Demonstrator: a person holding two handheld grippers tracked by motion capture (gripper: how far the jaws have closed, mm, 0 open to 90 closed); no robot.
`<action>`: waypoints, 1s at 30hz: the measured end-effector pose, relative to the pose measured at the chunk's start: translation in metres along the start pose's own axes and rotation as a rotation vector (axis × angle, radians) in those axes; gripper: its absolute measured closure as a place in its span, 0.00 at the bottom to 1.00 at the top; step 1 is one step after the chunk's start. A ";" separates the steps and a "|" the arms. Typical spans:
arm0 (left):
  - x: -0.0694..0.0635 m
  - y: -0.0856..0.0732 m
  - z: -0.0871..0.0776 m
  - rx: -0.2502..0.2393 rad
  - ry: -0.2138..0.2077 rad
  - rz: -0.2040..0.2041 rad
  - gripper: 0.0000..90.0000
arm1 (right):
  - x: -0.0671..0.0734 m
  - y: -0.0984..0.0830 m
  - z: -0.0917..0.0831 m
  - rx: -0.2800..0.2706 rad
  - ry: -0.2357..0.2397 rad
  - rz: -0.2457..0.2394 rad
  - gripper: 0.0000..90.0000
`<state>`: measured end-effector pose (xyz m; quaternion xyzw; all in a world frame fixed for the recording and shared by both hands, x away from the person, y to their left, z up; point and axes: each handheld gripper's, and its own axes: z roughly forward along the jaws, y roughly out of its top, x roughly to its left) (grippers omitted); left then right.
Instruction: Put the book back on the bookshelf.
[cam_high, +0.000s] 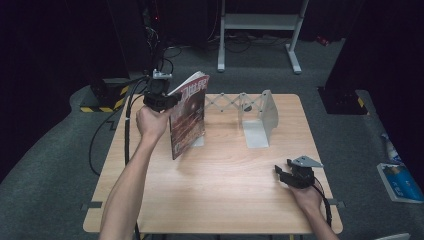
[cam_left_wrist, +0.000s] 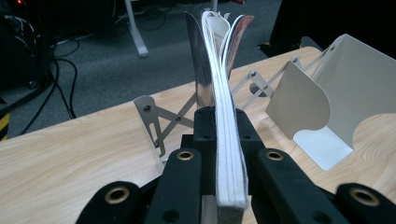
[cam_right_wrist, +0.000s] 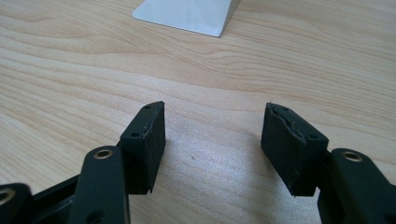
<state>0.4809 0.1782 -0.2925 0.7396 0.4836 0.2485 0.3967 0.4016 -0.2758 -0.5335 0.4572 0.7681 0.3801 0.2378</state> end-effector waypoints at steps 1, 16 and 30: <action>-0.001 0.000 0.000 -0.004 0.002 0.003 0.93 | 0.000 0.000 0.000 0.000 0.000 -0.001 0.45; -0.001 -0.016 0.005 -0.109 0.022 -0.016 0.93 | 0.000 0.000 0.000 0.001 0.001 0.002 0.45; -0.006 -0.021 0.009 -0.127 0.018 -0.007 0.93 | 0.000 0.000 0.000 0.000 -0.001 0.002 0.45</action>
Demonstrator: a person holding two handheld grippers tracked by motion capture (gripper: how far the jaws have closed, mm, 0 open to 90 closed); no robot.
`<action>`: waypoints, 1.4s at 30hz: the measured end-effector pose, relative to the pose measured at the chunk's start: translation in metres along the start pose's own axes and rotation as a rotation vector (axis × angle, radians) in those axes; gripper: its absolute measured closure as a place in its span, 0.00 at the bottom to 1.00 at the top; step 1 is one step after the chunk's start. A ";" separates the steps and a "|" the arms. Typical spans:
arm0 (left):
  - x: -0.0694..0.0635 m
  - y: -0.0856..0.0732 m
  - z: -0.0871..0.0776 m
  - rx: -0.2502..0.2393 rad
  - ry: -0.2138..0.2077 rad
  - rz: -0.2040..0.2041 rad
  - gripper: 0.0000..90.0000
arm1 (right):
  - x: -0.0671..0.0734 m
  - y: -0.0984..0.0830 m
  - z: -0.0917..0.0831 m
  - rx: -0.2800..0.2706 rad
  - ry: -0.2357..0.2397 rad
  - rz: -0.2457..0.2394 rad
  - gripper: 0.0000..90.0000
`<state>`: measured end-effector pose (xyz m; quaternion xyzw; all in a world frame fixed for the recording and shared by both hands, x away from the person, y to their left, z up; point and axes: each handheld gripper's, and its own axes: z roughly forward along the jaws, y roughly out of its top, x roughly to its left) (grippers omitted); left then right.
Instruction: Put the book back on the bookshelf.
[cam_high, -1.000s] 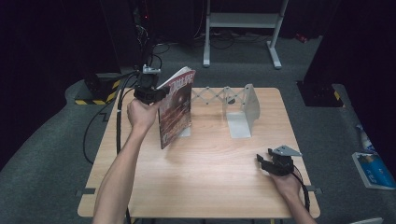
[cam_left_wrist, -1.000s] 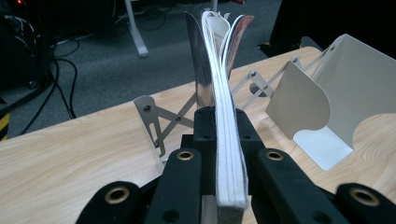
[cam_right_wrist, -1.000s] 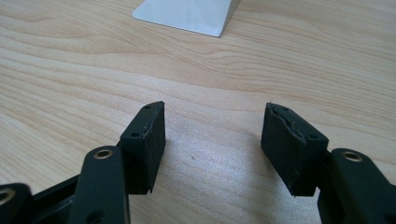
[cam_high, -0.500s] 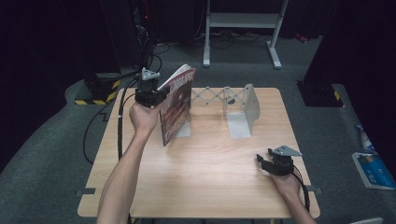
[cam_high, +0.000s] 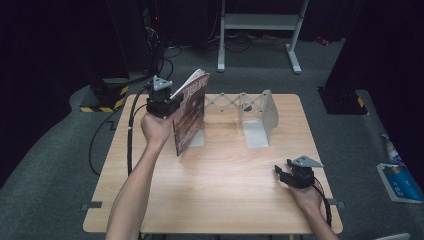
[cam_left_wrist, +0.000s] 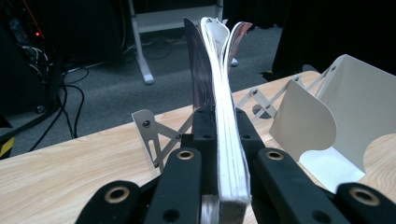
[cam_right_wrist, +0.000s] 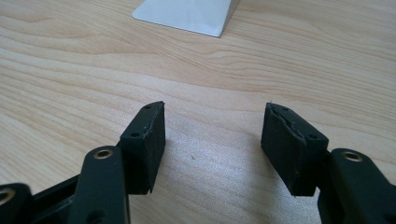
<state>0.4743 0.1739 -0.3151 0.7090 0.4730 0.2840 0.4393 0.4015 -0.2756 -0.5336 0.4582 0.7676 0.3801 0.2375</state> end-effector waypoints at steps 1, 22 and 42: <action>0.000 -0.001 0.000 -0.001 -0.001 0.001 0.93 | 0.000 0.000 0.000 0.000 0.000 0.000 0.45; 0.009 -0.009 0.000 0.050 0.005 -0.005 0.90 | 0.000 0.000 0.000 0.000 0.000 0.001 0.45; 0.016 -0.017 -0.007 0.101 0.044 0.004 0.84 | 0.000 0.000 0.000 0.000 0.001 0.002 0.45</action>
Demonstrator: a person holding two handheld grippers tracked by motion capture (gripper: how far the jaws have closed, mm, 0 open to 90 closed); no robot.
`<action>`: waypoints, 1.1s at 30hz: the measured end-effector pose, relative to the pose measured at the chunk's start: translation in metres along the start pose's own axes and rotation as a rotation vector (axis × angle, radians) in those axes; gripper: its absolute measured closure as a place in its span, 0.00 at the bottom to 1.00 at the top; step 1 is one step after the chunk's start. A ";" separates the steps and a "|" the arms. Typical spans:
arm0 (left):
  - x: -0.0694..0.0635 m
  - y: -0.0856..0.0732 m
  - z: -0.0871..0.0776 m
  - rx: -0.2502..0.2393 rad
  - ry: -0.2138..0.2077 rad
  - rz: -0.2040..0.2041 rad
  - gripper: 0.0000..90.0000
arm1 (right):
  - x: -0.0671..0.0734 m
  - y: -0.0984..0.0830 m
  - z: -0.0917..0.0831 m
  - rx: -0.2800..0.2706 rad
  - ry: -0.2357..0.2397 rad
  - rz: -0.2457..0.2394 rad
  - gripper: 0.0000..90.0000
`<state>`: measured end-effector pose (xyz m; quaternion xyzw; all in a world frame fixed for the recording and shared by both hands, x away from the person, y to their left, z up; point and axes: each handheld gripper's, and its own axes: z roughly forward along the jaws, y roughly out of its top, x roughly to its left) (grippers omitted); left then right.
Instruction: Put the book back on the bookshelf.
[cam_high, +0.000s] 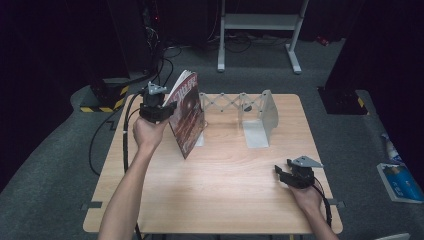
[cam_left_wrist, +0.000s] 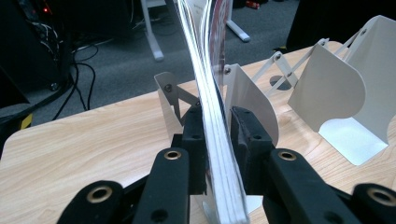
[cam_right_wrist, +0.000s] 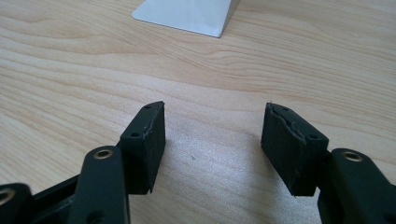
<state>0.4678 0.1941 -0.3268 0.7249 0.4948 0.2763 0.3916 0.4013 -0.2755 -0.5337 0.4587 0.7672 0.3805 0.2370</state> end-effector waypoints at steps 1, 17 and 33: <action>0.001 -0.001 0.000 0.003 0.002 -0.003 0.83 | 0.000 0.000 0.000 0.000 0.000 0.000 0.45; 0.008 -0.010 -0.001 -0.017 -0.011 -0.037 0.65 | 0.000 0.000 0.000 -0.002 -0.001 -0.003 0.45; 0.006 -0.011 -0.012 -0.070 0.022 -0.020 0.49 | 0.000 0.000 0.000 -0.002 -0.001 -0.002 0.44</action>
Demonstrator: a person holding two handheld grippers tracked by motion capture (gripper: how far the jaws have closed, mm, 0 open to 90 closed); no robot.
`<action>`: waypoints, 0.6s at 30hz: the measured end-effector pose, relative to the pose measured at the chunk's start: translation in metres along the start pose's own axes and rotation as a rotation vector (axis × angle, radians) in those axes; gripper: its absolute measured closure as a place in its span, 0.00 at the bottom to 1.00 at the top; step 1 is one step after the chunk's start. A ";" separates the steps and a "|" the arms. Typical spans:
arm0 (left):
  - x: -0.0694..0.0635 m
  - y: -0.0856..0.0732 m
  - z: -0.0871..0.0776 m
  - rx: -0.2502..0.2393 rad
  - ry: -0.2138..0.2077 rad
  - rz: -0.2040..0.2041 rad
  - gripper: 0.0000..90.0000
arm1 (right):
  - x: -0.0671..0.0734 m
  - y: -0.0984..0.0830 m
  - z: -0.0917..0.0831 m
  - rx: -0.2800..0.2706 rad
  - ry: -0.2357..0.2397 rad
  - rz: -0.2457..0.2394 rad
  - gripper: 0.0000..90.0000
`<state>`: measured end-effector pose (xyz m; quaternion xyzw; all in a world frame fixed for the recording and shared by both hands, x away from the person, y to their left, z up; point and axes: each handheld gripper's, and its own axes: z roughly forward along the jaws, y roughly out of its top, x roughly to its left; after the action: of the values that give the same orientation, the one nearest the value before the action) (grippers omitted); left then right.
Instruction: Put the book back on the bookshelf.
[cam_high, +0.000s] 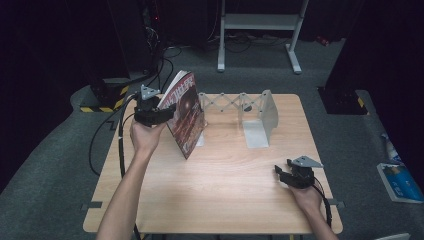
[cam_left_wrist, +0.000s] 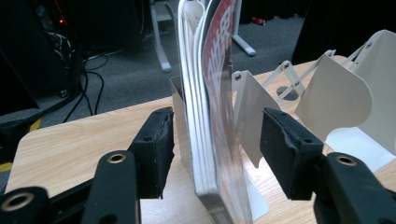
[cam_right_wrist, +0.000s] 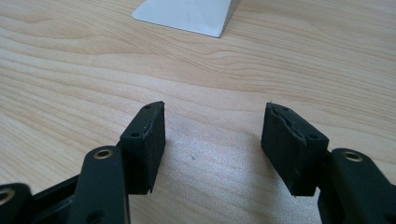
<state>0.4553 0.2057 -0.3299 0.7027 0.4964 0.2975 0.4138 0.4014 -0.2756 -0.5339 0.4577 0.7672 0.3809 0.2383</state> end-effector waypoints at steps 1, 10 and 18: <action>0.001 -0.001 -0.001 -0.002 -0.002 -0.003 0.49 | 0.000 0.000 0.000 0.000 0.000 0.000 0.44; 0.007 -0.007 -0.009 -0.035 -0.010 -0.020 0.45 | 0.000 0.000 0.000 0.000 0.000 0.000 0.45; 0.011 -0.010 -0.016 -0.046 -0.023 -0.031 0.43 | 0.000 0.000 0.000 0.000 0.000 0.001 0.45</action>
<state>0.4409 0.2220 -0.3313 0.6887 0.4956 0.2940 0.4401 0.4013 -0.2755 -0.5339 0.4581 0.7670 0.3810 0.2382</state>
